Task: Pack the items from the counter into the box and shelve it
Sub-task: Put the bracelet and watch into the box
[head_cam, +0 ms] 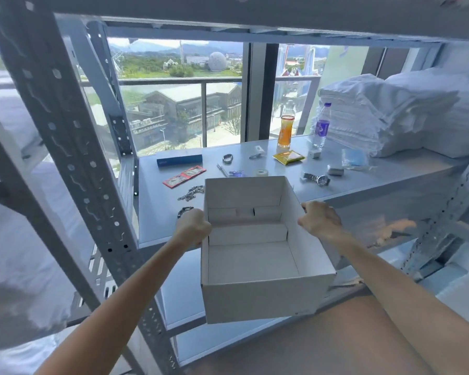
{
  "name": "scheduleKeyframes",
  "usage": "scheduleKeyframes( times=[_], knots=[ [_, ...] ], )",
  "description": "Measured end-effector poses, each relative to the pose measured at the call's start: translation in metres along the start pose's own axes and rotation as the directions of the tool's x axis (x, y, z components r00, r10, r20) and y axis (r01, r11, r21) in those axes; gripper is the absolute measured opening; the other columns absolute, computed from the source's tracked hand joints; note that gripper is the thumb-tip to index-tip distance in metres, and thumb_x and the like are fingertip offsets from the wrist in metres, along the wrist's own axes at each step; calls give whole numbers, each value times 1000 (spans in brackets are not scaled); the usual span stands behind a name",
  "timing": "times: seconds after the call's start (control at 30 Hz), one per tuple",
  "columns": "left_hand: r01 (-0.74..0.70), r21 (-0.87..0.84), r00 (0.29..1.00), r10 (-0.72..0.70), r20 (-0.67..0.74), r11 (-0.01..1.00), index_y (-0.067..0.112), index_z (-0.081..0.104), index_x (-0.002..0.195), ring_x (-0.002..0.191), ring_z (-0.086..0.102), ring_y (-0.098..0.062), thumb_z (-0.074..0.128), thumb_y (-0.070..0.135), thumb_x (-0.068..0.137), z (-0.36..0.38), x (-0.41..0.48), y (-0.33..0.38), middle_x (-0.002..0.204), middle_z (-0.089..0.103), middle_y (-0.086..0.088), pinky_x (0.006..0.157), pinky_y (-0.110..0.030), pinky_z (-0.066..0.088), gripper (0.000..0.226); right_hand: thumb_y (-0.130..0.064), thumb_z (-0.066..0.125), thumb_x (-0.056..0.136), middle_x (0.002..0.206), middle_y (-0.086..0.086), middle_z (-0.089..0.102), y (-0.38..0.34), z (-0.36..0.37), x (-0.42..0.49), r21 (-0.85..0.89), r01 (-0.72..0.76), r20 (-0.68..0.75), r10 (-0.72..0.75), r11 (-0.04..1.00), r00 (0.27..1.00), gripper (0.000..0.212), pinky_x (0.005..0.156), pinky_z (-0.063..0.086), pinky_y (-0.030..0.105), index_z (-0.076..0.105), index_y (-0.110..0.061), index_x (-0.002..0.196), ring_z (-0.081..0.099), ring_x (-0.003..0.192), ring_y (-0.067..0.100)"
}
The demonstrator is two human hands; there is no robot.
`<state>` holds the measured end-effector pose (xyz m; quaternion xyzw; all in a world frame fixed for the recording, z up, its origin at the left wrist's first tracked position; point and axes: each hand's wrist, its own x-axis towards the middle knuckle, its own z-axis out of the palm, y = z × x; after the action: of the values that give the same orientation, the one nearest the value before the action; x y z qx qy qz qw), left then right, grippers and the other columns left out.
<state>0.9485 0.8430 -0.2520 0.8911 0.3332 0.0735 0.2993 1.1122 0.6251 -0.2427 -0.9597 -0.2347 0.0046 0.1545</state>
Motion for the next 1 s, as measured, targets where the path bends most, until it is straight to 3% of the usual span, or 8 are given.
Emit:
scheduleKeyframes(
  times=[0.2, 0.4, 0.5, 0.67, 0.73, 0.8, 0.9, 1.0],
  knots=[
    [70, -132, 998, -69, 16, 989, -1, 61, 86, 69, 62, -29, 46, -2, 76, -10, 47, 4, 78, 62, -16, 65, -32, 53, 19, -6, 45, 82, 111, 16, 61, -20, 2, 49, -46, -21, 23, 22, 999, 1000, 17, 72, 37, 29, 55, -9, 96, 58, 104, 33],
    [68, -148, 997, -62, 45, 987, 3, 59, 82, 55, 59, -22, 46, 3, 80, -18, 106, 11, 70, 59, -9, 38, -18, 43, 13, -8, 45, 83, 113, 14, 62, -36, 5, 106, -57, -60, -11, 59, 997, 998, 22, 72, 38, 28, 59, -8, 101, 58, 104, 31],
    [56, -201, 998, -47, 52, 978, 2, 57, 73, 55, 57, -22, 48, 0, 79, -20, 135, 12, 67, 57, -9, 42, -22, 44, 12, -9, 46, 83, 113, 14, 62, -40, 10, 130, -54, -80, -23, 79, 995, 997, 25, 74, 39, 28, 59, -8, 104, 57, 105, 31],
    [49, -230, 998, -41, 37, 972, 8, 50, 56, 30, 46, -13, 51, 0, 74, -22, 170, 13, 50, 49, -4, 33, -13, 30, 20, -7, 46, 81, 110, 14, 62, -47, 13, 162, -40, -94, -21, 93, 995, 995, 7, 71, 38, 27, 50, -13, 80, 57, 104, 32],
    [46, -236, 999, -37, 40, 971, 7, 52, 60, 37, 50, -16, 50, 0, 74, -23, 183, 13, 52, 51, -4, 31, -13, 31, 16, -8, 46, 81, 109, 13, 62, -50, 15, 174, -37, -97, -23, 96, 995, 995, 10, 70, 36, 27, 45, -14, 73, 58, 102, 32],
    [43, -235, 999, -33, 43, 971, 5, 53, 64, 43, 50, -20, 49, -1, 76, -23, 195, 15, 56, 52, -5, 32, -14, 32, 14, -9, 46, 81, 110, 12, 62, -52, 16, 184, -47, -102, -24, 101, 994, 995, 7, 69, 35, 28, 50, -14, 80, 58, 102, 32],
    [45, -190, 998, -36, 48, 981, 4, 52, 65, 43, 49, -21, 47, -1, 76, -24, 211, 16, 56, 52, -6, 30, -14, 31, 13, -10, 45, 83, 114, 12, 61, -55, 17, 198, -70, -124, -37, 122, 990, 992, 24, 71, 34, 29, 59, -13, 102, 57, 105, 31],
    [46, -132, 998, -39, 50, 990, 5, 54, 73, 44, 50, -19, 47, 1, 77, -24, 225, 17, 58, 54, -7, 31, -14, 30, 9, -11, 45, 84, 117, 12, 61, -58, 20, 209, -72, -137, -42, 135, 988, 990, 30, 73, 35, 29, 59, -14, 110, 56, 108, 32]
  ],
)
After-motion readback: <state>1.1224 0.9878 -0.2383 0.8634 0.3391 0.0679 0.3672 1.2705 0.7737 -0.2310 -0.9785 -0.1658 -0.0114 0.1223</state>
